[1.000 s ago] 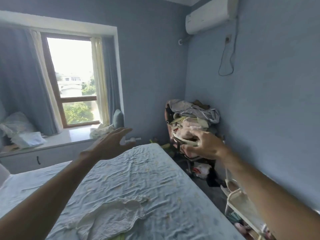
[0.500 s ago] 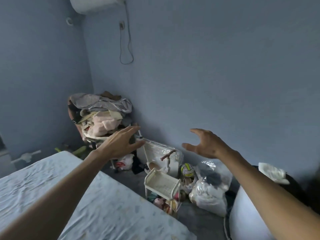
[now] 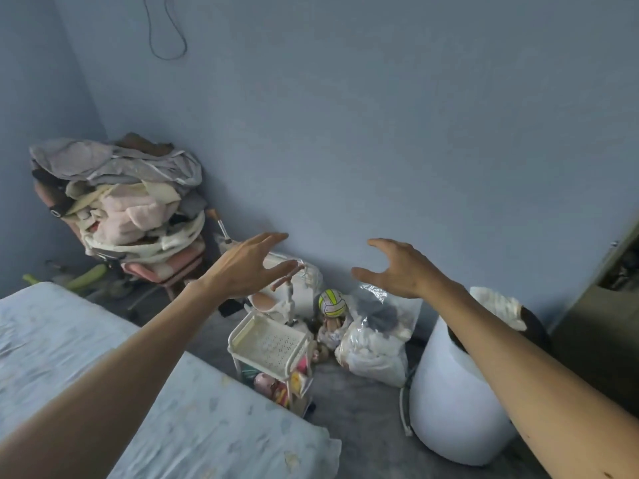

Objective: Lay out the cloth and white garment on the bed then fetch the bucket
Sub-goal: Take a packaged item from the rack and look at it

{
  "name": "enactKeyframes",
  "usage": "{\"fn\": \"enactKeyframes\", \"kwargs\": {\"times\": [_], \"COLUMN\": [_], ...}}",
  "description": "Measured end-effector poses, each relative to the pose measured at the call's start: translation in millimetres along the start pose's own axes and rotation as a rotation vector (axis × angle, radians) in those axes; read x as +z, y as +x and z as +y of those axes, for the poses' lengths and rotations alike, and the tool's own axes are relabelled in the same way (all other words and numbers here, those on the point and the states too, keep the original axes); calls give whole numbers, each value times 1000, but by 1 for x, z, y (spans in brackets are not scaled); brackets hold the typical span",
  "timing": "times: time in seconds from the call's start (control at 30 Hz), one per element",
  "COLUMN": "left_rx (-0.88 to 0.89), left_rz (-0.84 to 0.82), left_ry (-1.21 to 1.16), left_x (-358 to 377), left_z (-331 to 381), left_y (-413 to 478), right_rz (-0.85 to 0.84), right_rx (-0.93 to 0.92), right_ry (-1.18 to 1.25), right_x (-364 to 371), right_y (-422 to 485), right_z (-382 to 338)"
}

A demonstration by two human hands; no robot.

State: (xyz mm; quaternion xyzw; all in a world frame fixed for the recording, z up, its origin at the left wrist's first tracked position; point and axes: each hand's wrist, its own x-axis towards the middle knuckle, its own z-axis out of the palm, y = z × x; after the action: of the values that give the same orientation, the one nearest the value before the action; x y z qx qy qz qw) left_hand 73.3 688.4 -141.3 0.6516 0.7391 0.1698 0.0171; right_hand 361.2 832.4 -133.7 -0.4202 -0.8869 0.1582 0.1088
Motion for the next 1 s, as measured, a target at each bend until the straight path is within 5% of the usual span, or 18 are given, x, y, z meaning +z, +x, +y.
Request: {"fn": "enactKeyframes", "kwargs": {"times": [0.33,0.57,0.8,1.0], "left_rx": [1,-171,-385,-412], "left_rz": [-103,-163,-207,-52], "left_ry": [-115,-162,-251,-224], "left_x": [118,237,420,566], "left_z": [-55,-95,-132,-164], "left_y": [75,75,27,-6], "right_rz": [-106,-286,-538,-649], "right_rx": [98,102,73,44], "right_ry": [63,81,109,179], "right_x": [102,190,362,531], "right_y": [77,117,154,177], "right_z": [49,88,165,230]}}
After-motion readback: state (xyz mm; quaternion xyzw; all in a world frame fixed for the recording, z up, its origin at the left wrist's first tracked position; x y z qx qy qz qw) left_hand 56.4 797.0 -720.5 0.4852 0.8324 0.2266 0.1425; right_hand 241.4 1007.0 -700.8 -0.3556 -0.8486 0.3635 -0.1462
